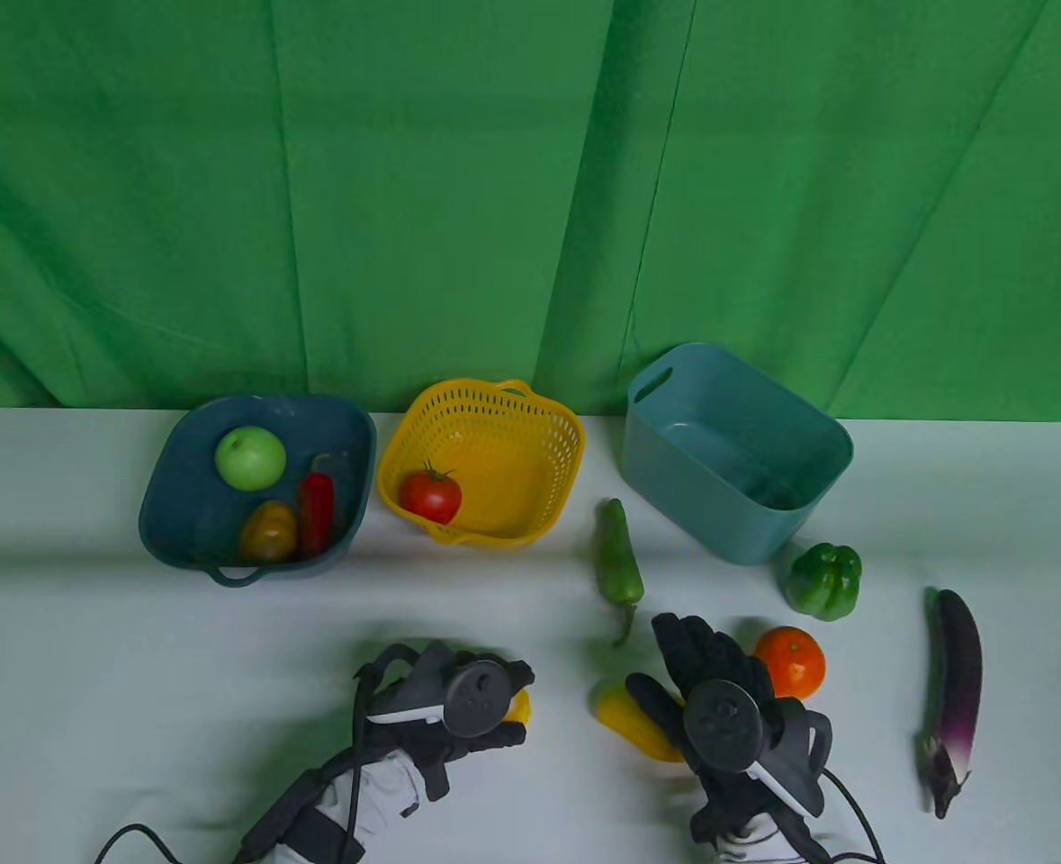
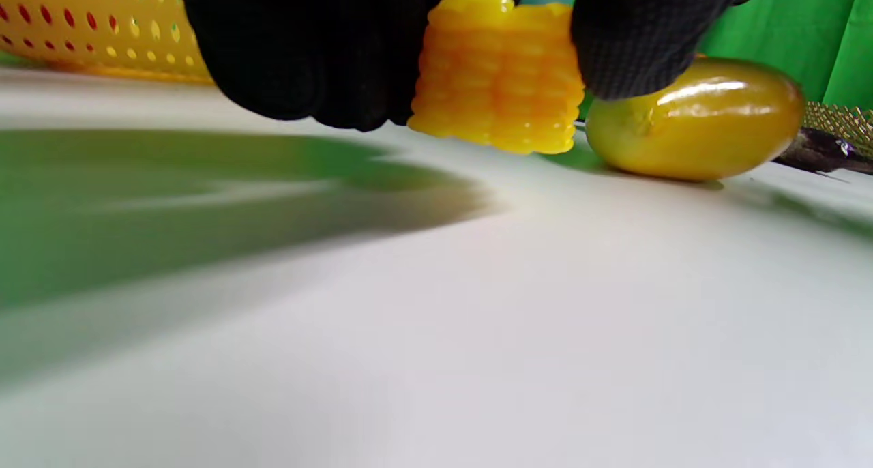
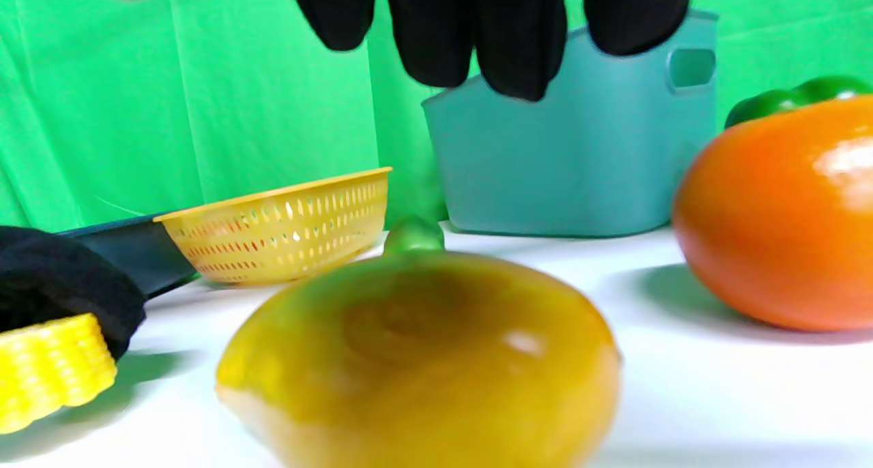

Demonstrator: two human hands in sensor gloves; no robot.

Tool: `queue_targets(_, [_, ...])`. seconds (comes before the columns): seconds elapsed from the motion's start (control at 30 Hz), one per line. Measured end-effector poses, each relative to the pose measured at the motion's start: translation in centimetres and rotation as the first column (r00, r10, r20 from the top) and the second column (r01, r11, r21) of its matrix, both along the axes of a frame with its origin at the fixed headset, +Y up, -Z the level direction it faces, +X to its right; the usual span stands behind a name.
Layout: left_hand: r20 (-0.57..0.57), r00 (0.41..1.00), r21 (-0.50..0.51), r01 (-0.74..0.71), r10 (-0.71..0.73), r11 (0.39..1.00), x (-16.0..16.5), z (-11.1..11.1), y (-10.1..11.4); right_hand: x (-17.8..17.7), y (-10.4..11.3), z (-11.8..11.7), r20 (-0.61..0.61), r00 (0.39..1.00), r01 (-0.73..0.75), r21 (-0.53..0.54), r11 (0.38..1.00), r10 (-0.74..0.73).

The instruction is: Place 10 objects into 3 containers, with green background

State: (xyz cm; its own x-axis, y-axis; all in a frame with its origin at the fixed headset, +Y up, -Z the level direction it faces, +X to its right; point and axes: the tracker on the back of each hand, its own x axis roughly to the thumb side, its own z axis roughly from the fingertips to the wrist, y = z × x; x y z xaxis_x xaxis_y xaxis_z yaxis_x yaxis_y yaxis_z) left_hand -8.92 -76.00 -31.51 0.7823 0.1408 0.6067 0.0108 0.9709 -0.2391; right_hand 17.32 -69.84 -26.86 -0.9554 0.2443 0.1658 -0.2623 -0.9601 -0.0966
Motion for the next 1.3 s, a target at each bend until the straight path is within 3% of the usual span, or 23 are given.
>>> queue_targets(0.37, [-0.089,0.996,0.149,-0.015,0.028,0.989,-0.2,-1.9,4.3,0.0,0.1,0.1,-0.009,1.0,0.007,0.008,1.0,-0.007])
queue_targets(0.77, [-0.251,0.964,0.269,-0.021,0.09,0.963,-0.1,-6.4,7.6,0.0,0.1,0.1,-0.008,1.0,0.011,0.007,1.0,-0.011])
queue_targets(1.0, [-0.363,0.928,0.292,0.033,0.079,0.956,0.2,-9.2,8.8,0.2,0.1,0.1,0.0,1.0,0.013,0.012,1.0,-0.013])
queue_targets(1.3, [-0.475,0.88,0.262,0.13,0.011,0.956,0.6,-11.9,7.9,0.5,0.2,0.0,0.011,1.0,0.017,0.012,1.0,-0.018])
